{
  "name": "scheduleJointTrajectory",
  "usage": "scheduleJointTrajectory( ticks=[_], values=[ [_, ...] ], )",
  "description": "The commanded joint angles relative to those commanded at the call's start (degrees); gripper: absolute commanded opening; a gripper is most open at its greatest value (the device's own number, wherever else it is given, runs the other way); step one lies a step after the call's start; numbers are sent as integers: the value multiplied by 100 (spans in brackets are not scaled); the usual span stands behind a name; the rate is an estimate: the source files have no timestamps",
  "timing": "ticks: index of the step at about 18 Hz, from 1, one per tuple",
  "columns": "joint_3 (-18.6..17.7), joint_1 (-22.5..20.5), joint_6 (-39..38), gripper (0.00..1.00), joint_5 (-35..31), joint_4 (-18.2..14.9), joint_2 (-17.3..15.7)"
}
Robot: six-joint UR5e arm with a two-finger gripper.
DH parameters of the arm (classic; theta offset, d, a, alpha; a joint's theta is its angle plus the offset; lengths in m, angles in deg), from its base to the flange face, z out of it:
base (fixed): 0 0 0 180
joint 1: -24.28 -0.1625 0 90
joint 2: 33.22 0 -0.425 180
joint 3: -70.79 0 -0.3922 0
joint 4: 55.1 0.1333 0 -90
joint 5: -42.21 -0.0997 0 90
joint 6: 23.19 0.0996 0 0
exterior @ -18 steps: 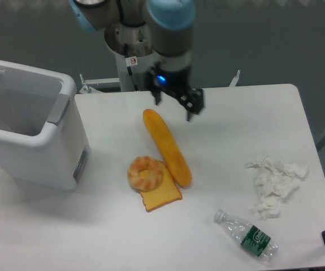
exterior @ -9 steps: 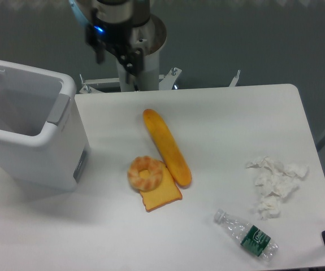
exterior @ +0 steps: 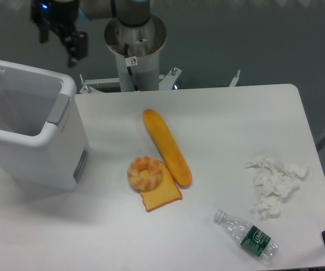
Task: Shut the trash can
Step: 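Lower the gripper behind the raised lid of the white trash can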
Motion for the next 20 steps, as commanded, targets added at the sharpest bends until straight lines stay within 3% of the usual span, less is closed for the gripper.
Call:
scheduleJointTrajectory(
  ticks=[6,15,20],
  values=[
    [18,352,-316,100,185,44,-27],
    [18,695,-1274,100,335,1185,289],
    [246,836,-1600,100,326,1310,553]
  ],
)
